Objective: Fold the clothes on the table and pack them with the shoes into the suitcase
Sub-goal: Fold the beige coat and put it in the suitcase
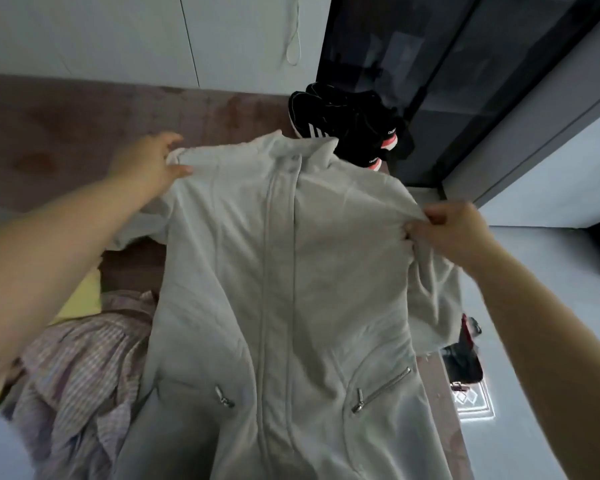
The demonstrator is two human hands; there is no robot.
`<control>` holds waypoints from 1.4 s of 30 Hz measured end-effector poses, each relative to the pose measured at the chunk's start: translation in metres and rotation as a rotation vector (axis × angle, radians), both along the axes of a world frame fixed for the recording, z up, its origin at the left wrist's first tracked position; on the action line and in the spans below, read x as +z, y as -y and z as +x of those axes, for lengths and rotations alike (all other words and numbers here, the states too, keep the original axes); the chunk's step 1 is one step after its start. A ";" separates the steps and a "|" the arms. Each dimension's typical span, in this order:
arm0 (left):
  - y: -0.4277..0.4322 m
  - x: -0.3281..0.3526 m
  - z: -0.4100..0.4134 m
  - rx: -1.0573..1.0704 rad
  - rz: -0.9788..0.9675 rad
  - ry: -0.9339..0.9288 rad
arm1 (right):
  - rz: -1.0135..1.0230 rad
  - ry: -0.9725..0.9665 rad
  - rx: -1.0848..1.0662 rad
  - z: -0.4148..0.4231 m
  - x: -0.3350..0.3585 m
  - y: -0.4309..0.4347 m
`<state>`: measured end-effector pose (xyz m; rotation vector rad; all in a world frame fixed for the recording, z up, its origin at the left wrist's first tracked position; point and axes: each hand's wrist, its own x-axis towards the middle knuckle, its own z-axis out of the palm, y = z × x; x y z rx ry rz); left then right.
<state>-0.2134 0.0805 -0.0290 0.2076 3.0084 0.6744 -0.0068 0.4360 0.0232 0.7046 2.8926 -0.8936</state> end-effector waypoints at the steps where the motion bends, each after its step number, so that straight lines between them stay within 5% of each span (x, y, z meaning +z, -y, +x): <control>1: 0.008 0.012 -0.003 0.014 -0.021 -0.065 | 0.007 -0.031 -0.008 -0.005 0.011 -0.002; 6: 0.029 0.040 -0.018 0.122 -0.016 -0.256 | 0.013 -0.250 -0.076 -0.049 0.018 0.013; 10: 0.015 0.021 0.001 0.064 -0.263 0.002 | -0.087 -0.132 0.029 -0.056 -0.016 0.016; 18: -0.007 -0.028 0.146 -0.539 -0.371 0.218 | -0.053 0.057 -0.298 0.048 -0.079 -0.007; 22: -0.011 -0.047 0.181 -0.660 -0.477 0.237 | -0.153 0.171 -0.520 0.081 -0.102 -0.010; 26: -0.009 -0.036 0.186 -0.621 -0.592 0.331 | -0.171 -0.002 -0.433 0.082 -0.091 -0.022; 31: -0.008 -0.011 0.186 -0.583 -0.720 0.403 | 0.082 -0.233 -0.197 0.067 -0.002 -0.024; 34: -0.031 0.011 0.187 -0.586 -0.518 0.253 | 0.173 -0.254 -0.011 0.059 0.038 -0.001; 39: -0.094 0.050 0.206 -0.413 0.428 0.188 | 0.079 -0.051 0.229 0.060 0.022 0.083; 42: -0.112 0.045 0.219 -0.312 0.524 0.308 | -0.080 0.102 0.410 0.080 -0.012 0.130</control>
